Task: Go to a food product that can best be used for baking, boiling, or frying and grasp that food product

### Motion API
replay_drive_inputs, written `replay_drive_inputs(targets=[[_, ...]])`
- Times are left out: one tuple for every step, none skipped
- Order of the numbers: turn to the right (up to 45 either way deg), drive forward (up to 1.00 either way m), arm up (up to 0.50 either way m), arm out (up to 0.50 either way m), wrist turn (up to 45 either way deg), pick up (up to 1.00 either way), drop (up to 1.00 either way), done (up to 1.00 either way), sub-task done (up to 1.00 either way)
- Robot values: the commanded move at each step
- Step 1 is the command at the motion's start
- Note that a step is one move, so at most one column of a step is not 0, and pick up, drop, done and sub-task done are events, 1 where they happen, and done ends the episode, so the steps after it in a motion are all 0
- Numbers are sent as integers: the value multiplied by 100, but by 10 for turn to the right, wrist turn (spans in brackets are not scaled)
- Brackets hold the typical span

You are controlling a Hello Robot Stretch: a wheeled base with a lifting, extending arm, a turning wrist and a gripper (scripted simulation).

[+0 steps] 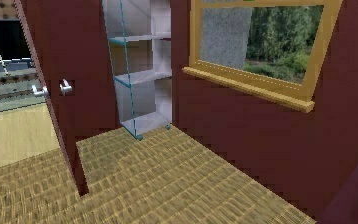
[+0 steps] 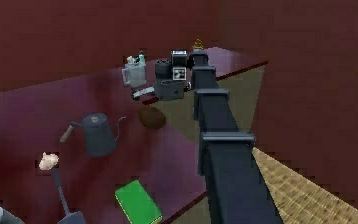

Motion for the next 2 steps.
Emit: replay_drive_inputs(targets=[[0, 0, -12, 0, 0, 0, 0, 0, 0], [0, 0, 0, 0, 0, 100, 0, 0, 0]])
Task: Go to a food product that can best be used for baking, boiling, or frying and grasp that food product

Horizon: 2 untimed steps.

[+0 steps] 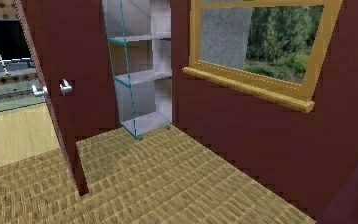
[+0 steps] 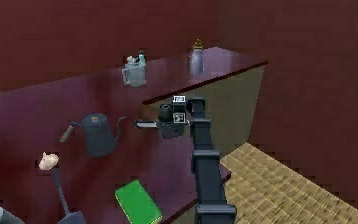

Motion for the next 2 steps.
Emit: replay_drive_inputs(targets=[[0, 0, 10, 0, 0, 0, 0, 0, 0], [0, 0, 0, 0, 0, 0, 0, 100, 0]])
